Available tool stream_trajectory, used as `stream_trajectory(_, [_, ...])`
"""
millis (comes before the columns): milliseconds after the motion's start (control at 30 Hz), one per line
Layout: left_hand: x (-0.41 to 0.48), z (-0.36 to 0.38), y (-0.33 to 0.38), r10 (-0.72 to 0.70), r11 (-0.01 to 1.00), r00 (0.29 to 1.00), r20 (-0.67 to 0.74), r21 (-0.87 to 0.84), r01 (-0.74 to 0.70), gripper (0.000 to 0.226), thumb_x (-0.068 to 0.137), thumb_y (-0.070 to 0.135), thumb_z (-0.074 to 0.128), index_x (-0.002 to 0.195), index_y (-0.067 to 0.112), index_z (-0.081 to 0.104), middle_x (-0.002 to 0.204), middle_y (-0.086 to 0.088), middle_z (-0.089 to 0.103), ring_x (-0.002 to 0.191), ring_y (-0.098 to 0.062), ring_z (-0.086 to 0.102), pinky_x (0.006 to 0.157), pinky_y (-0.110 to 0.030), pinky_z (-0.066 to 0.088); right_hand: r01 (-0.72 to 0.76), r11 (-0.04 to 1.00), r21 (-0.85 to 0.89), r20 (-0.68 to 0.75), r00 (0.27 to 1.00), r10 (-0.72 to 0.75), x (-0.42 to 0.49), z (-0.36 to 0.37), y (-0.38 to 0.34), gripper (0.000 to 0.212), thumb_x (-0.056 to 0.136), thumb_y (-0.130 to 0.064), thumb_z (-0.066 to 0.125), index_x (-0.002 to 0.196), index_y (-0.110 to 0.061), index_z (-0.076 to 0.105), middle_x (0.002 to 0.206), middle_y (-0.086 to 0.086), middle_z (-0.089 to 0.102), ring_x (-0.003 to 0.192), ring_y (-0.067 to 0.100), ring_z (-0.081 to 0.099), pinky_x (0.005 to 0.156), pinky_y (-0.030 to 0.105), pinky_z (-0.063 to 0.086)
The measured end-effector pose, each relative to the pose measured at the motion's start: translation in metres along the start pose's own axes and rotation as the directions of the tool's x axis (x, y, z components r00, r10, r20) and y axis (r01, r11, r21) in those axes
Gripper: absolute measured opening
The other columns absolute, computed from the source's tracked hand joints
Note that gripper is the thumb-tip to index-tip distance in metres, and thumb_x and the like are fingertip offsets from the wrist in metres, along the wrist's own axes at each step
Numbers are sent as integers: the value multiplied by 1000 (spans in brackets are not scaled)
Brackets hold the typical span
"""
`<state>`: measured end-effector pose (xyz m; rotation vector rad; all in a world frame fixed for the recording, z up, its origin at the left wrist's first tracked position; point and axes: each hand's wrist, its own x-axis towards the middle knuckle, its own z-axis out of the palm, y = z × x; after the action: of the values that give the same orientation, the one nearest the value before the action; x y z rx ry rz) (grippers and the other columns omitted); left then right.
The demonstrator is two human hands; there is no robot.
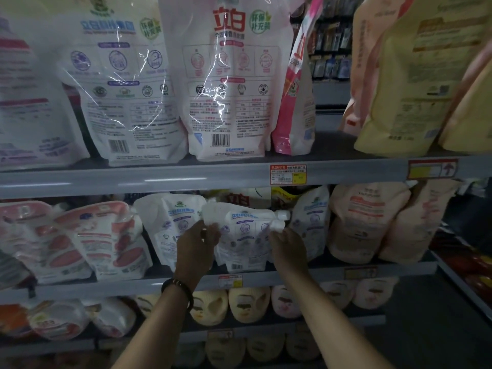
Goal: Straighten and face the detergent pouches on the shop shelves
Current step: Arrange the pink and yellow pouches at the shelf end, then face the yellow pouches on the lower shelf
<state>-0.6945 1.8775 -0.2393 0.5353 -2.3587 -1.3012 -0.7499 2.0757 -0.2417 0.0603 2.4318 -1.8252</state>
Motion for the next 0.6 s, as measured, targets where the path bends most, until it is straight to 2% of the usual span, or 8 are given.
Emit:
stream_trajectory(67, [-2, -1, -2, -27, 998, 1000, -2, -52, 27, 6, 104, 36, 65, 99, 33, 65, 93, 4, 77, 87, -18, 76, 80, -43, 63, -9, 999, 37, 44, 999, 8, -10, 4, -1, 31, 99, -45, 58, 116, -20, 65, 109, -6, 69, 106, 14, 66, 75, 27, 45])
stream_trajectory(100, [-3, -1, -2, -49, 995, 999, 3, -91, 49, 6, 103, 37, 66, 107, 33, 65, 97, 4, 78, 88, -17, 77, 81, -45, 64, -8, 998, 69, 58, 998, 4, -15, 5, 1, 35, 95, -49, 60, 119, -25, 64, 113, -8, 70, 109, 12, 66, 79, 29, 48])
stream_trajectory(200, [-8, 1, 0, -115, 978, 993, 10, -173, 115, 27, 102, 34, 69, 127, 28, 59, 101, 4, 76, 87, -17, 79, 77, -41, 65, 1, 988, 155, 76, 997, -13, -27, 6, 4, 47, 90, -53, 64, 135, -41, 56, 133, -13, 67, 122, 8, 64, 102, 43, 53])
stream_trajectory(267, [-14, 2, 2, -159, 957, 987, 7, -244, 156, 33, 103, 27, 68, 131, 31, 50, 102, 7, 73, 85, -17, 79, 68, -33, 61, -2, 983, 183, 81, 997, -13, -32, 5, 6, 55, 97, -43, 67, 149, -37, 50, 145, -14, 60, 131, 6, 59, 113, 43, 49])
stream_trajectory(300, [-17, 2, 3, -174, 947, 985, 15, -272, 172, 36, 104, 25, 67, 132, 32, 47, 103, 7, 72, 84, -17, 79, 66, -31, 59, 19, 985, 171, 67, 997, -31, -34, 4, 5, 53, 97, -40, 67, 148, -35, 53, 145, -13, 61, 130, 6, 59, 113, 43, 48])
stream_trajectory(367, [-18, 3, 3, -206, 930, 976, 62, -299, 215, 38, 103, 21, 67, 133, 29, 45, 105, 5, 70, 87, -19, 79, 66, -31, 58, 87, 986, 144, 20, 996, -91, -35, 0, 5, 39, 91, -44, 65, 130, -38, 66, 131, -14, 70, 122, 7, 65, 108, 49, 53])
stream_trajectory(467, [-20, 5, 6, -234, 929, 957, 172, -249, 272, 39, 100, 19, 70, 132, 27, 48, 111, 4, 68, 96, -23, 76, 67, -36, 58, 108, 973, 202, 2, 994, -111, -36, -9, 6, 34, 85, -47, 65, 115, -34, 74, 114, -11, 76, 112, 11, 72, 101, 55, 57])
stream_trajectory(600, [-36, 15, 15, -141, 971, 951, 274, -149, 187, 22, 101, 30, 68, 120, 36, 58, 109, 12, 72, 94, -14, 75, 77, -39, 63, 78, 953, 294, -77, 995, -57, -39, -31, 8, 14, 100, -16, 68, 109, -22, 77, 111, 1, 80, 109, 21, 75, 101, 56, 58])
